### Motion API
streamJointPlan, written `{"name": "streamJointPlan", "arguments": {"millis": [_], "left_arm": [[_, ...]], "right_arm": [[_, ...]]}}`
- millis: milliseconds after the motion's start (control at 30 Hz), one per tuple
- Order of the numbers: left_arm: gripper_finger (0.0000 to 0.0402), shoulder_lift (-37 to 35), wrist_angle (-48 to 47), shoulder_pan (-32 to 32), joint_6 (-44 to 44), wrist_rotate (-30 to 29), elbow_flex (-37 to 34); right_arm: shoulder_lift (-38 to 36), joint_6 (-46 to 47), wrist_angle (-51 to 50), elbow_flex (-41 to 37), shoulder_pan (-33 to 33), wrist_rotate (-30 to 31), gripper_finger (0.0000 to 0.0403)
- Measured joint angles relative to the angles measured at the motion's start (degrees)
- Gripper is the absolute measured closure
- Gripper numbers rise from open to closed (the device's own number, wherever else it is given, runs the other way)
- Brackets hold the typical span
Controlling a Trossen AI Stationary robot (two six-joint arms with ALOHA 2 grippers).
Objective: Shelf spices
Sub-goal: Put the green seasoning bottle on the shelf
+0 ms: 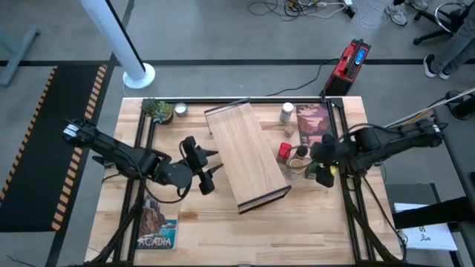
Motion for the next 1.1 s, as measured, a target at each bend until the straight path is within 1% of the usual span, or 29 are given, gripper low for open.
{"name": "streamJointPlan", "arguments": {"millis": [133, 200, 300, 400, 667, 800, 1100], "left_arm": [[0.0198, 0.0, 0.01, 0.05, 0.05, 0.27, 0.0], [0.0198, 0.0, 0.01, 0.05, 0.0, 0.44, 0.0], [0.0198, 0.0, 0.18, 0.05, -0.04, 0.44, 0.0], [0.0198, 0.0, 0.18, 0.05, -0.02, 0.43, 0.0], [0.0198, 0.0, -0.34, 0.05, -0.02, 0.46, 0.0], [0.0198, 0.0, -0.72, 0.05, -0.02, 0.48, 0.0], [0.0198, 0.0, -0.65, 0.05, -0.19, 0.66, -0.02]], "right_arm": [[3.99, 5.28, -5.25, 1.93, 4.04, 1.67, 0.0185], [5.67, 7.75, -6.95, 2.07, 5.9, 3.58, 0.0185], [7.86, 10.63, -8.58, 1.47, 7.89, 5.19, 0.0185], [9.43, 12.08, -8.73, 0.19, 9.08, 5.36, 0.0185], [10.41, 11.97, -8.32, -3.09, 9.36, 9.31, 0.0171], [9.61, 11.06, -6.23, -5.01, 9.3, 9.47, 0.0168], [9.86, 10.12, -0.07, -7.85, 9.23, 9.12, 0.0187]]}}
